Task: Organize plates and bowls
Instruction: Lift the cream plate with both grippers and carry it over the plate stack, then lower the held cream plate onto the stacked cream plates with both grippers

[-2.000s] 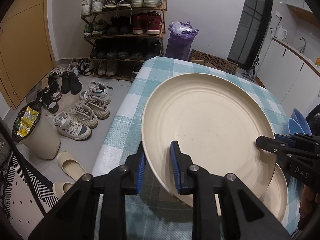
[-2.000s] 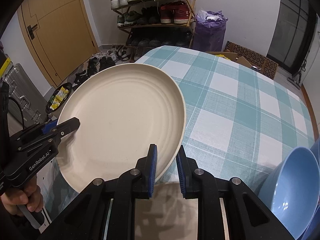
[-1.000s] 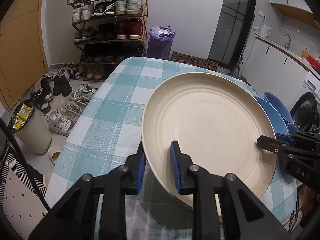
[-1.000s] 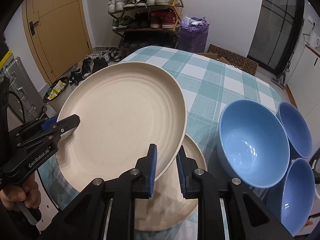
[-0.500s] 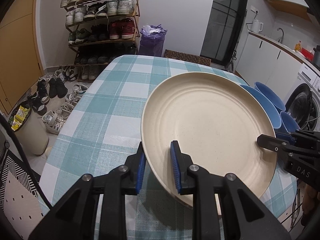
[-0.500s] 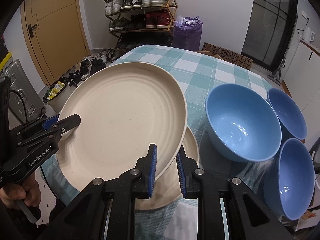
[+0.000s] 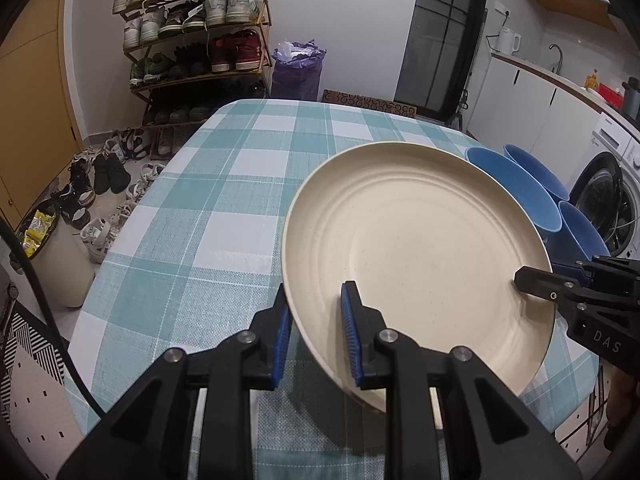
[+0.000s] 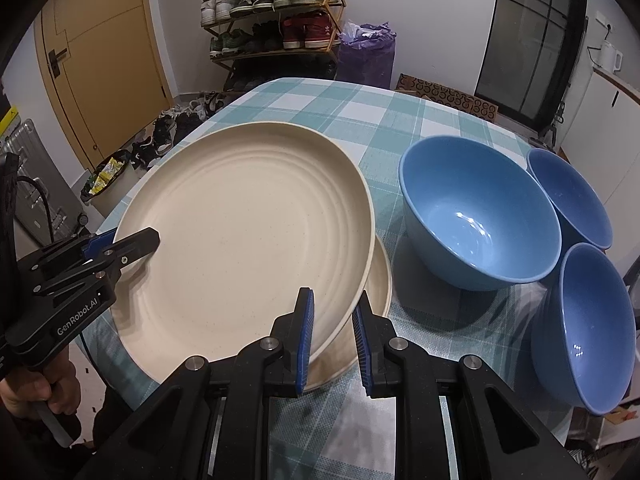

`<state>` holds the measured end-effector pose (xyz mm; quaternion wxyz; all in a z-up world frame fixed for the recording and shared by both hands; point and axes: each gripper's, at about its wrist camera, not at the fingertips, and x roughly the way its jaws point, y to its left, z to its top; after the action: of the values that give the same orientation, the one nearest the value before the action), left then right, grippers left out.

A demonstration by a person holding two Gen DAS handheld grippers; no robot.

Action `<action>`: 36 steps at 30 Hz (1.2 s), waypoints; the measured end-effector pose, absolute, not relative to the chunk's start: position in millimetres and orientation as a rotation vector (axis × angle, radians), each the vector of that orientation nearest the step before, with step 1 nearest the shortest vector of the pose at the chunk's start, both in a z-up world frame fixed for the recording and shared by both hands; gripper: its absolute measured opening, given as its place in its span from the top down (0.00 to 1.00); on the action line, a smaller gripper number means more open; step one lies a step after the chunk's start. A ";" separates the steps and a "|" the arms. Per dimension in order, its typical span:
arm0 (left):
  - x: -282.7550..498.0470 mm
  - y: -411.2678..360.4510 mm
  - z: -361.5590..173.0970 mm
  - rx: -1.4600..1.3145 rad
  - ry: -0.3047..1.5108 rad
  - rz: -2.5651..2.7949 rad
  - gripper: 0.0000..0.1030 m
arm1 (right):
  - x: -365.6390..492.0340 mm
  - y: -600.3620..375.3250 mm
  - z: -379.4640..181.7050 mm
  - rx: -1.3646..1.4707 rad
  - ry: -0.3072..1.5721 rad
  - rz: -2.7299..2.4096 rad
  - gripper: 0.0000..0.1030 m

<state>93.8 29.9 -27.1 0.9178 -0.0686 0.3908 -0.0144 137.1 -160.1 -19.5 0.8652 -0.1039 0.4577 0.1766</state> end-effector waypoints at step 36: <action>113.7 15.0 -53.6 -0.099 0.854 -0.034 0.78 | 148.0 -159.3 -53.0 -0.245 0.990 0.293 0.81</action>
<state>113.7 15.0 -53.6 0.9090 -0.0479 0.4138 -0.0166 148.0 -159.3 -53.0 0.8624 -0.1168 0.4723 0.1398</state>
